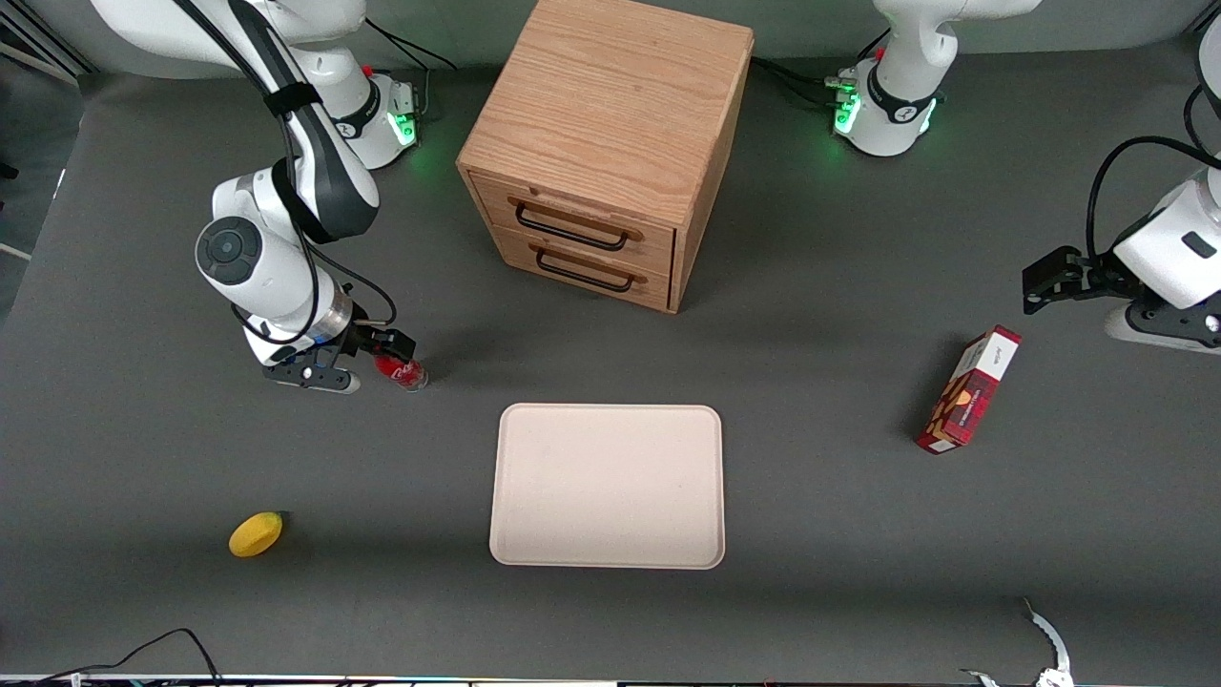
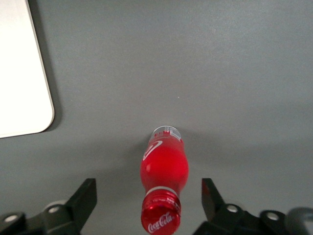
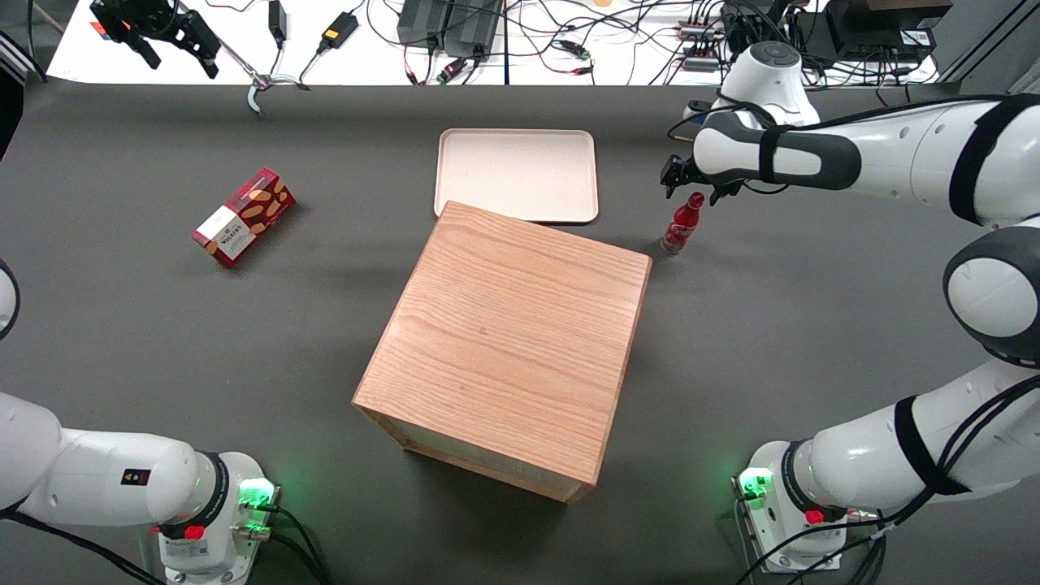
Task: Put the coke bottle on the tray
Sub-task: 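Close the right gripper on the bottle and lift it off the table, then carry the held bottle over to the cream tray's edge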
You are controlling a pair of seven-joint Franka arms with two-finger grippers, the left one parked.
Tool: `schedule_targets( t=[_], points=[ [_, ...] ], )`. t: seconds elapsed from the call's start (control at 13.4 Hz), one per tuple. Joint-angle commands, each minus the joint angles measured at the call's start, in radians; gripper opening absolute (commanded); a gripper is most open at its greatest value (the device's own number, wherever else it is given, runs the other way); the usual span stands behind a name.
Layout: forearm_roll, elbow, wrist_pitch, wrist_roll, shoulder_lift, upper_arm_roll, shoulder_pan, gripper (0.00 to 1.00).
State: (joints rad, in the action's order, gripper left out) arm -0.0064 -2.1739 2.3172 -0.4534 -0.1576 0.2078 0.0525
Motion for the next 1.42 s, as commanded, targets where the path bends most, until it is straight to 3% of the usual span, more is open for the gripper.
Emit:
schedule_targets(
  t=[0.0,0.07,0.37,0.52,0.82,1.04,1.19,1.34],
  points=[
    [-0.029,-0.027,0.019,-0.033,0.029,-0.001,0.007,0.16],
    [-0.041,-0.027,0.016,-0.033,0.029,-0.001,0.007,0.00],
    [-0.049,-0.014,-0.008,-0.016,0.036,-0.001,0.007,0.00],
    [-0.076,0.076,-0.130,0.004,0.046,-0.002,0.006,0.00],
    [-0.063,0.439,-0.477,0.096,0.018,-0.008,0.003,0.00],
    [0.017,0.861,-0.729,0.078,-0.147,-0.002,0.015,0.00],
    [0.016,1.090,-0.801,0.001,-0.279,0.001,0.061,0.00],
    [0.011,1.201,-0.776,-0.110,-0.402,0.037,0.090,0.00]
  ],
)
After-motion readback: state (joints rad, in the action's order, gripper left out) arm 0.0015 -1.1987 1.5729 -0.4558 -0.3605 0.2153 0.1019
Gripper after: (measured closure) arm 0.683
